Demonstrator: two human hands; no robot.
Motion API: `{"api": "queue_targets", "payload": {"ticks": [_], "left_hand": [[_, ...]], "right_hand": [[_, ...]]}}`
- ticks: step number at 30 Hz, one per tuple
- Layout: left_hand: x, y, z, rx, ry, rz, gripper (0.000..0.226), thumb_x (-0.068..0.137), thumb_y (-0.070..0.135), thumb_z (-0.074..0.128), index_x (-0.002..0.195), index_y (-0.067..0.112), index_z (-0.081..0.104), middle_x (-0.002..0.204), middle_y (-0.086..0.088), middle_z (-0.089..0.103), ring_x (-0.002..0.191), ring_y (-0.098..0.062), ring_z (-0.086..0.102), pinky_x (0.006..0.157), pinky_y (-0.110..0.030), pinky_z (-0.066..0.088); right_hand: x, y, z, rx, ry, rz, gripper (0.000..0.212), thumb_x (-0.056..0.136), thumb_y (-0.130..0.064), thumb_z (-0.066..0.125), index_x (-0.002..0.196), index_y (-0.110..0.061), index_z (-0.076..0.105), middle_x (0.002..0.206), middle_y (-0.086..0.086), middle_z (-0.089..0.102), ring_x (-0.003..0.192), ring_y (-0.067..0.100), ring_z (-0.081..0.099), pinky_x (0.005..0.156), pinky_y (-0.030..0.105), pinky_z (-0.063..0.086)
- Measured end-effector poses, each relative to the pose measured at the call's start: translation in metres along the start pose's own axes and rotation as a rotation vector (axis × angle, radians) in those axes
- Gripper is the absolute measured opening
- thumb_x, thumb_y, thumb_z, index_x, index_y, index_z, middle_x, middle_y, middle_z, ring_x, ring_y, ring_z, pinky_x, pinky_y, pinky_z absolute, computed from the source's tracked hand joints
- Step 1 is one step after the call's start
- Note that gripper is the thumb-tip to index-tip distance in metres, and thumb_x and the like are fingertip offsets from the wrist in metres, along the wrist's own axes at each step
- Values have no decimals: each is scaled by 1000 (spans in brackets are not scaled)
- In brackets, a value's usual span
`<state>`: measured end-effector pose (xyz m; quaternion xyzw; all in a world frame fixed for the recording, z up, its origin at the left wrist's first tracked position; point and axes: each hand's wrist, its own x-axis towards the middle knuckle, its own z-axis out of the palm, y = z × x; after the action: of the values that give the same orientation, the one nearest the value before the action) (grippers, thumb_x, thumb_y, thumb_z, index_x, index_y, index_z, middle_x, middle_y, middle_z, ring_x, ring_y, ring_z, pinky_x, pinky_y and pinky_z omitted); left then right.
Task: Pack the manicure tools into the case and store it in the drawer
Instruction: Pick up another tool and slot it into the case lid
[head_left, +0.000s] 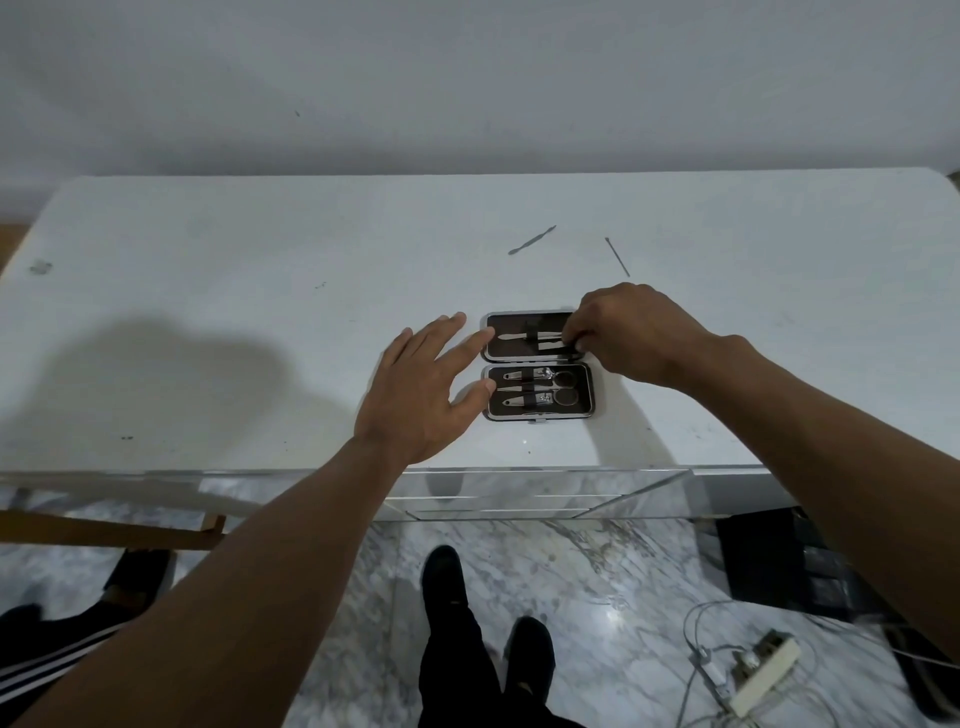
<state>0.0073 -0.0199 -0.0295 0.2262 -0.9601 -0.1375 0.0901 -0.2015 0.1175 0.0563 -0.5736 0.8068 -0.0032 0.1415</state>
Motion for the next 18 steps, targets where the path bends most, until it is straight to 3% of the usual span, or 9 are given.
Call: {"api": "queue_targets", "payload": {"ticks": [18], "left_hand": [[1, -1, 1, 17, 0, -5, 58, 93, 57, 33, 149, 40, 30, 158, 4, 30, 146, -13, 23, 120, -39, 15]], "right_hand": [[18, -9, 15, 153, 57, -11, 23, 84, -9, 61, 100, -18, 74, 100, 6, 75, 95, 28, 64, 81, 31, 49]]}}
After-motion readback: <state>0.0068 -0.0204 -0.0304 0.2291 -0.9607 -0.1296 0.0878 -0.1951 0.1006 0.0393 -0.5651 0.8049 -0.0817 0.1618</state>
